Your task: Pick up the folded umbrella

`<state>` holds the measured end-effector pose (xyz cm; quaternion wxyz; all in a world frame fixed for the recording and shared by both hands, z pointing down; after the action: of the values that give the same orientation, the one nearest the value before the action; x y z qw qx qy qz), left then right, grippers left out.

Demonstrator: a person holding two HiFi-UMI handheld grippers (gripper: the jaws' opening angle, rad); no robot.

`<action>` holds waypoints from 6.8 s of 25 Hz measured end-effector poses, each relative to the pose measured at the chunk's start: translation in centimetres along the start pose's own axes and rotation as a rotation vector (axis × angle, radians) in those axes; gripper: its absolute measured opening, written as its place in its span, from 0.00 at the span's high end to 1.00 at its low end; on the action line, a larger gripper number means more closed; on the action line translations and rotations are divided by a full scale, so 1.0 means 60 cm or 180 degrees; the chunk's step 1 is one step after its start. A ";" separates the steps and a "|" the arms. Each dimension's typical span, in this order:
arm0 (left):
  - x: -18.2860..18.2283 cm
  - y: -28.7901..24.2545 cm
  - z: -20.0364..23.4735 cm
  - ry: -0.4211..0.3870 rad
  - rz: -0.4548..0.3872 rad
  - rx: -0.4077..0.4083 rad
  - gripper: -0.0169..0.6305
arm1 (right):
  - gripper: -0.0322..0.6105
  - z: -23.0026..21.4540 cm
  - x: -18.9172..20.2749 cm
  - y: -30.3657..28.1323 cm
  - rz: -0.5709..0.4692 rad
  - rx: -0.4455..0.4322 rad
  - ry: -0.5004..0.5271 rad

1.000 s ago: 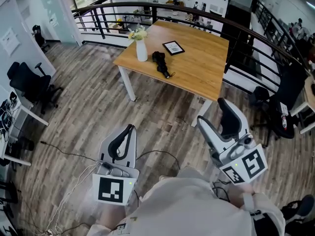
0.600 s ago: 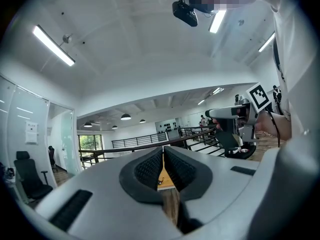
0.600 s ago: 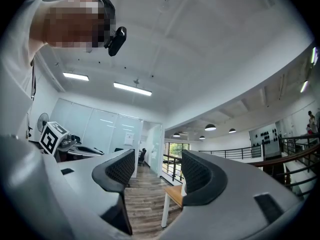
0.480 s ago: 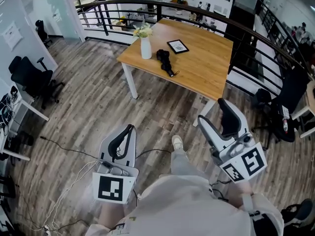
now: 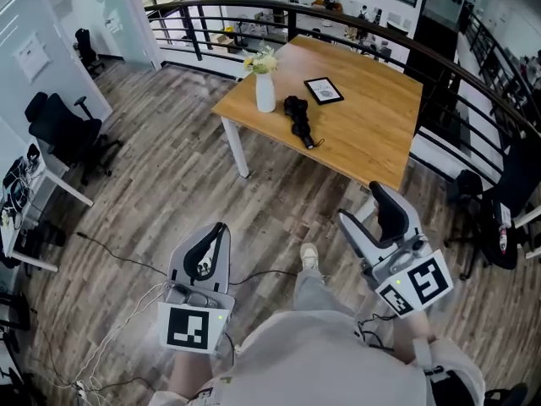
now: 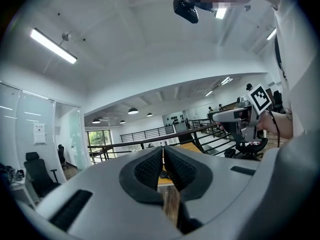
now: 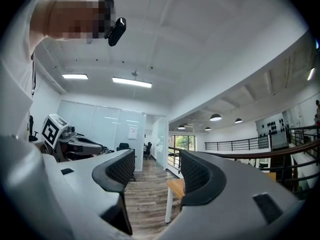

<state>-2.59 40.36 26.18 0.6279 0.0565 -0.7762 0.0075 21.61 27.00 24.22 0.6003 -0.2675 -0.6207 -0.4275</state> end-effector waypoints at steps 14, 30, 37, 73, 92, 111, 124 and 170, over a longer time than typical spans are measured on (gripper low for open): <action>0.058 -0.377 0.054 -0.0112 0.0268 0.0126 0.94 | 0.48 -0.296 0.130 -0.225 0.0218 -0.0015 -0.0237; 0.117 -0.745 0.121 -0.0067 0.0488 0.0144 0.94 | 0.48 -0.574 0.243 -0.466 0.0368 -0.0216 -0.0508; 0.146 -0.833 0.150 -0.0027 0.0586 0.0383 0.94 | 0.48 -0.625 0.277 -0.519 0.0393 -0.0017 -0.0613; 0.354 -1.081 0.377 0.0246 0.0681 0.1940 0.94 | 0.43 -0.611 0.485 -0.778 0.1474 0.0926 -0.0647; 0.560 -1.086 0.362 0.0640 0.1594 0.1885 0.94 | 0.41 -0.614 0.856 -0.791 0.3032 0.0697 -0.1110; 0.609 -1.050 0.345 0.0702 0.1916 0.1970 0.94 | 0.50 -0.599 1.010 -0.729 0.3872 0.1015 -0.0981; 0.521 -1.043 0.378 0.0601 0.1482 0.1786 0.94 | 0.54 -0.622 0.753 -0.753 0.2674 0.1066 -0.1151; 0.128 -1.031 0.358 0.0085 -0.0281 0.1662 0.94 | 0.53 -0.554 0.200 -0.617 0.0137 0.1621 0.0342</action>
<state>-19.06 -23.45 25.47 0.6019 0.2503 -0.7364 0.1808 5.87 -21.64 25.27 0.6894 -0.0979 -0.6697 -0.2582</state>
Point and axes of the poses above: the fingertips, and each gripper's own axes: y backward along the fingers, z to its left, x out of its underside, the point moved 7 cm from there along y, backward along the fingers, and after that the axes turned 8 degrees about -z, right-handed, at the moved point
